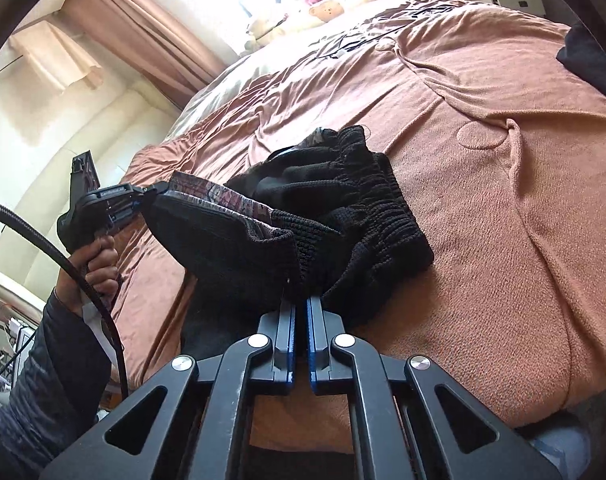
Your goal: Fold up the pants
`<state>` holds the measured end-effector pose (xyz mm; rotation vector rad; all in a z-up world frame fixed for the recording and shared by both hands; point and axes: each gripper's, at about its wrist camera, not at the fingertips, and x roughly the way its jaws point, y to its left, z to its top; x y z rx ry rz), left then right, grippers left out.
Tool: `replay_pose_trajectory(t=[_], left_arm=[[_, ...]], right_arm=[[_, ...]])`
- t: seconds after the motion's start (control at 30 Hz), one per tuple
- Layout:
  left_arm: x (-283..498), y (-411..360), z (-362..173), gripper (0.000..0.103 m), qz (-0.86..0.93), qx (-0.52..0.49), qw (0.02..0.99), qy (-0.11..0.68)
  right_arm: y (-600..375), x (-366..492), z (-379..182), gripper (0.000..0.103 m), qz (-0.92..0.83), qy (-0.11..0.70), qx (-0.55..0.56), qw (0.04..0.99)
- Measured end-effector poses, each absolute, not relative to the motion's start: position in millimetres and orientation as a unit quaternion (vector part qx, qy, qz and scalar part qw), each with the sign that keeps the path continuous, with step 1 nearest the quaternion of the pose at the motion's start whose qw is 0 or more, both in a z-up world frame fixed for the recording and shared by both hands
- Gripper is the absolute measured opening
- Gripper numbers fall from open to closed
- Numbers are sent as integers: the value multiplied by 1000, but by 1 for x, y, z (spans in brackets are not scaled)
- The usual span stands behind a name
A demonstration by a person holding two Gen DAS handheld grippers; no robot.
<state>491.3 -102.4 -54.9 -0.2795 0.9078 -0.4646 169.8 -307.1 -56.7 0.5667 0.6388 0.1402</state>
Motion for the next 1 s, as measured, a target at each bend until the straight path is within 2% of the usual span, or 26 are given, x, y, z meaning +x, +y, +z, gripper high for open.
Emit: replay_pose_trajectory(t=[0.5, 0.8, 0.83, 0.9, 0.93, 0.97, 1.0], left_arm=[[529, -195, -19, 6, -284, -88, 866, 402], [544, -241, -23, 7, -288, -59, 856, 425], [546, -240, -25, 8, -282, -64, 855, 431], [549, -235, -28, 22, -276, -76, 851, 440], [548, -232, -28, 39, -271, -78, 852, 440], [547, -228, -27, 51, -264, -78, 857, 435], [544, -224, -25, 54, -259, -77, 863, 427]], right_arm=[[-310, 133, -68, 1, 25, 279, 300, 912], [-332, 116, -75, 1, 21, 286, 329, 899], [-334, 117, -76, 2, 22, 290, 335, 896], [-337, 120, -76, 2, 29, 295, 338, 893], [-338, 124, -76, 3, 33, 296, 341, 892], [-339, 127, -77, 6, 40, 296, 348, 889], [-340, 131, -79, 15, 50, 295, 356, 885]])
